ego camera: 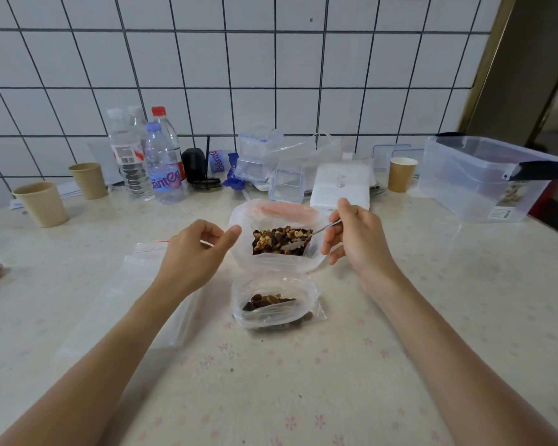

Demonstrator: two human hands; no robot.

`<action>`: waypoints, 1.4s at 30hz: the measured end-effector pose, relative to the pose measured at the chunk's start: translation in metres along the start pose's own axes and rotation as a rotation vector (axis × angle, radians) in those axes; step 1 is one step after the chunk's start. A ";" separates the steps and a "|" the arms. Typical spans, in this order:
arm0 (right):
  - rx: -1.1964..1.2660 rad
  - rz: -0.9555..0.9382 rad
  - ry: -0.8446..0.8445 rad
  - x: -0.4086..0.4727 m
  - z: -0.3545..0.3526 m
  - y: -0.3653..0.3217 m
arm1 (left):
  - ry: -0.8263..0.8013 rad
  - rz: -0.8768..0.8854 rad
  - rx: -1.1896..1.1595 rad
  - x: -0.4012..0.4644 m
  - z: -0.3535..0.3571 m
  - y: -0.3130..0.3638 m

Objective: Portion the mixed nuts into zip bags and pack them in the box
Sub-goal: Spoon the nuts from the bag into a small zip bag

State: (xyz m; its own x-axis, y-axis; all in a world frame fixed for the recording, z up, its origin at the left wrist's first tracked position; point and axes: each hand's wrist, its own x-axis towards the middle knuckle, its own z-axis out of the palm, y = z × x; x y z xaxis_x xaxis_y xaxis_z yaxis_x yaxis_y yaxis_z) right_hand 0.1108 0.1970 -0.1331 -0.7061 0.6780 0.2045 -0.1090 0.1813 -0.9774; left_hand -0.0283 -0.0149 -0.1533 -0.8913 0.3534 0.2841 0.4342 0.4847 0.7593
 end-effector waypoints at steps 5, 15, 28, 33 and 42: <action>-0.214 -0.086 -0.044 -0.004 0.006 0.005 | -0.054 -0.024 -0.011 0.006 0.014 -0.001; -0.256 -0.025 -0.111 -0.005 0.016 0.014 | -0.119 0.117 0.111 0.000 0.027 -0.005; -0.037 0.169 -0.167 -0.010 0.023 0.017 | -0.142 0.004 -0.224 0.000 0.031 -0.002; 0.024 0.221 -0.138 -0.010 0.022 0.017 | -0.162 -0.062 -0.393 -0.002 0.030 -0.001; 0.049 0.213 -0.048 -0.006 0.017 0.014 | -0.105 -0.083 -0.436 -0.004 0.026 0.006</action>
State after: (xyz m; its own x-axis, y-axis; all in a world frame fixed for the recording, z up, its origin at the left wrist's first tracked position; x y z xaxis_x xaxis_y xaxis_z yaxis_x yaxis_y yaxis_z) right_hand 0.1017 0.1839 -0.1487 -0.7489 0.6626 -0.0085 0.0132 0.0020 -0.9999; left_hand -0.0186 0.0074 -0.1652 -0.8930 0.4176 0.1676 0.2457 0.1405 0.9591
